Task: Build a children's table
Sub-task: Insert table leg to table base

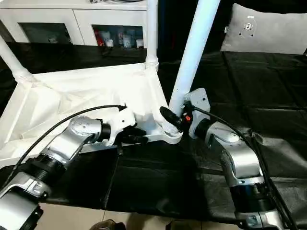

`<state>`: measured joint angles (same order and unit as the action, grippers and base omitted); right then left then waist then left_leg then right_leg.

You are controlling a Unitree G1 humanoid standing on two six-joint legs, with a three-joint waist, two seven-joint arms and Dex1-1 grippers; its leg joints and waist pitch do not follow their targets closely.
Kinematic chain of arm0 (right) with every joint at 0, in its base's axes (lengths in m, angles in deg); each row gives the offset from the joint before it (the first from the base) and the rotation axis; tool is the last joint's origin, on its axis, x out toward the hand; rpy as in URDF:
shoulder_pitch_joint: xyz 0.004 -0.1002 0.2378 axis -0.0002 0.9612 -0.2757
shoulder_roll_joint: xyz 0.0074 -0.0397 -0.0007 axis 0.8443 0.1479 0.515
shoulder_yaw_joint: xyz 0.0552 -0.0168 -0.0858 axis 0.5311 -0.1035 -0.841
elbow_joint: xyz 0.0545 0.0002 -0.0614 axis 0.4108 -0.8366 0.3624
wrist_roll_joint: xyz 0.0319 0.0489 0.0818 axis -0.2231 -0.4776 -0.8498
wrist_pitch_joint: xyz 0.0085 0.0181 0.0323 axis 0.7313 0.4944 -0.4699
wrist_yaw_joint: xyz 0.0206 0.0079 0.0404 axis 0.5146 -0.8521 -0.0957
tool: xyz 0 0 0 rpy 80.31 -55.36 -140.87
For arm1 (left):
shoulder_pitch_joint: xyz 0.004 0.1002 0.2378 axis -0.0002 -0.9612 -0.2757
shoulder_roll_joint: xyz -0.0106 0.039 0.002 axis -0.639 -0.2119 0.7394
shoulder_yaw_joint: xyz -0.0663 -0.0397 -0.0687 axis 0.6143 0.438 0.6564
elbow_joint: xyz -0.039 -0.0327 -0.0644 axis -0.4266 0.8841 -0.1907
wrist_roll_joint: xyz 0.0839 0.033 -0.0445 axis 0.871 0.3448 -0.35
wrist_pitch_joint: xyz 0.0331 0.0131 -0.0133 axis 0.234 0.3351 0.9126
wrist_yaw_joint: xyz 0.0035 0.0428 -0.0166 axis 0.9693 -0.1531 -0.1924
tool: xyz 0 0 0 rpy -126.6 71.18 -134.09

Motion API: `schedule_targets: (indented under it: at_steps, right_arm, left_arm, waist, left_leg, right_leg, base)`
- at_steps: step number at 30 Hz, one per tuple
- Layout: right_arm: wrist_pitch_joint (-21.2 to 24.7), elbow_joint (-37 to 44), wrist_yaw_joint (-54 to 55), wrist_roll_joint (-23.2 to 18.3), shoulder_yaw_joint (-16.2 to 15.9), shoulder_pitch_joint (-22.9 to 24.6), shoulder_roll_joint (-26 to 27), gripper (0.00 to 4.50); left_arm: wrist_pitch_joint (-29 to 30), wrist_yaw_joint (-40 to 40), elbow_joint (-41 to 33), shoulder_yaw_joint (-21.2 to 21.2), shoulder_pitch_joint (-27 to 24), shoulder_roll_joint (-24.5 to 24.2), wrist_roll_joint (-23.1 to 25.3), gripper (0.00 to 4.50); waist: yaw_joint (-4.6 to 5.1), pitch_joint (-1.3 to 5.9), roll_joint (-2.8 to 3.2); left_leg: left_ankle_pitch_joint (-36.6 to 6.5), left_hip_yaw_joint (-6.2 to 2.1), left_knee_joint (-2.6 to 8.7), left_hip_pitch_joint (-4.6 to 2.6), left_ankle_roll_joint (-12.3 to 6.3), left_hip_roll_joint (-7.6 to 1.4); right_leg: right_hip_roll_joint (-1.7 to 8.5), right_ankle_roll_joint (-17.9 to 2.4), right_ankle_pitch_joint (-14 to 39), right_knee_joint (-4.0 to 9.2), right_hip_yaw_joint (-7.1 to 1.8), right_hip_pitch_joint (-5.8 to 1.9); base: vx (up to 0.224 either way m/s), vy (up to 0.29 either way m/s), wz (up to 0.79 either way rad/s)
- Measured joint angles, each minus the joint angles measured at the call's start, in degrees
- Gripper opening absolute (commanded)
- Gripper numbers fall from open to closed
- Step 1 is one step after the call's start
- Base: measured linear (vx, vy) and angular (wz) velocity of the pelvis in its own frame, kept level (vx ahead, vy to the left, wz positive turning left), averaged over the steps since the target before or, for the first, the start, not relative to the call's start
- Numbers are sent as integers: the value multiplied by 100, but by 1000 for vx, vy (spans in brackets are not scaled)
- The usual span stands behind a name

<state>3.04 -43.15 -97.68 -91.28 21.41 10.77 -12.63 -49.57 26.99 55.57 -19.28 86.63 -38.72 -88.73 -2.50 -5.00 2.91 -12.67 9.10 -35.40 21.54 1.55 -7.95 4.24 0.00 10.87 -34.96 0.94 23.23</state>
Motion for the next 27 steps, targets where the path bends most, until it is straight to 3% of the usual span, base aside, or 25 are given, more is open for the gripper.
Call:
schedule_targets:
  at_steps: [7,17,27]
  right_arm:
    - [-42,-14,-11,26,-6,-1,2,190]
    - [-68,-15,-43,67,-49,-2,7,190]
    - [87,-4,-278,132,-219,-127,-88,190]
  left_arm:
    - [-140,7,25,1,1,36,26,88]
    - [-335,-14,181,-71,34,112,142,1]
    - [-604,-116,327,-124,104,71,259,0]
  waist:
    - [-20,-1,-2]
    - [-55,-1,0]
    - [-41,-1,-1]
  left_leg:
    - [-1,2,1,1,1,0]
    - [-4,7,2,0,6,0]
    - [-4,20,14,-7,7,0]
  right_leg:
    - [1,0,0,2,0,1]
    - [4,0,0,2,-2,2]
    - [7,1,0,5,-7,1]
  base:
    - [0,0,0]
    - [0,0,0]
    - [0,0,0]
